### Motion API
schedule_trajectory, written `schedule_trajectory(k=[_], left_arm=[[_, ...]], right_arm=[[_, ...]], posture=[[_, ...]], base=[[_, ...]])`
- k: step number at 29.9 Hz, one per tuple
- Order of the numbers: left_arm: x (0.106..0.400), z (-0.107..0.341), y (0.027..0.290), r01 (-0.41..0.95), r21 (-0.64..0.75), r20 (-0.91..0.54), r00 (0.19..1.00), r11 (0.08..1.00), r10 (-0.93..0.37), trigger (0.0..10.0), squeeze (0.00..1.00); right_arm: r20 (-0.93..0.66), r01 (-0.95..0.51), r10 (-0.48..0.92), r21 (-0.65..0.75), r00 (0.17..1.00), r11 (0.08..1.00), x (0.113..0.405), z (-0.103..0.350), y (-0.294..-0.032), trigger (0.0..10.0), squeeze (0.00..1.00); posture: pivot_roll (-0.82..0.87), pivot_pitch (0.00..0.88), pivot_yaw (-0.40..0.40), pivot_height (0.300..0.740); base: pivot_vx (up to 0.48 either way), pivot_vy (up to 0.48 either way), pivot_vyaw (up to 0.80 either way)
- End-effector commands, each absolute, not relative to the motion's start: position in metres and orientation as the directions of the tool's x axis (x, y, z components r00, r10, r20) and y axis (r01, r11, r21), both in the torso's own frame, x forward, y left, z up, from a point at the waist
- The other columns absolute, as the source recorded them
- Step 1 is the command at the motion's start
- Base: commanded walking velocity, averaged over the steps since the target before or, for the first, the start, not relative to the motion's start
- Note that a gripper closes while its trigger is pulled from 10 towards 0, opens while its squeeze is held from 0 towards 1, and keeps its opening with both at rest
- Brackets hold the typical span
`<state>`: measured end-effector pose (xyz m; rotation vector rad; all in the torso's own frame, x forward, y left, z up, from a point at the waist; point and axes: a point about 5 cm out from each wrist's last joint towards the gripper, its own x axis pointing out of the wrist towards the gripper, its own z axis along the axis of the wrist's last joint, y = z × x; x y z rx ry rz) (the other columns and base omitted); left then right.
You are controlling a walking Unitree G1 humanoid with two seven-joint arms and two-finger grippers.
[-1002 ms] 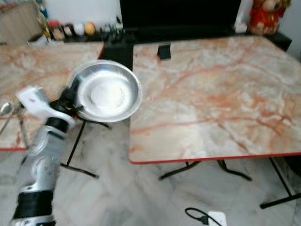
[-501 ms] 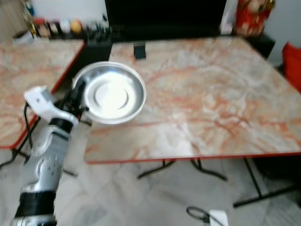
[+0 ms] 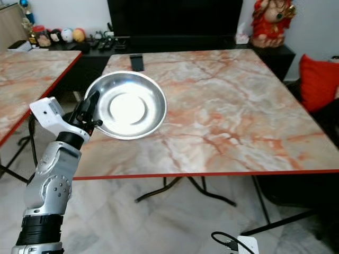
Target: Setting the table
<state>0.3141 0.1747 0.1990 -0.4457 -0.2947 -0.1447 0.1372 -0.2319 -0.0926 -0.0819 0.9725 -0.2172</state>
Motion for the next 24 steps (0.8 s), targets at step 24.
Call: schedule_trajectory(k=[24], left_arm=[[0.319,0.195,0.199,0.169,-0.224,0.255,0.961,0.96,-0.11,10.0,0.0]], right_arm=[[-0.81,0.146,-0.219,-0.166,0.544,0.975,0.136,-0.093,-0.233,10.0,0.0]], posture=[[-0.05,0.0,0.014,0.74]], base=[[0.0,-0.378,0.0]])
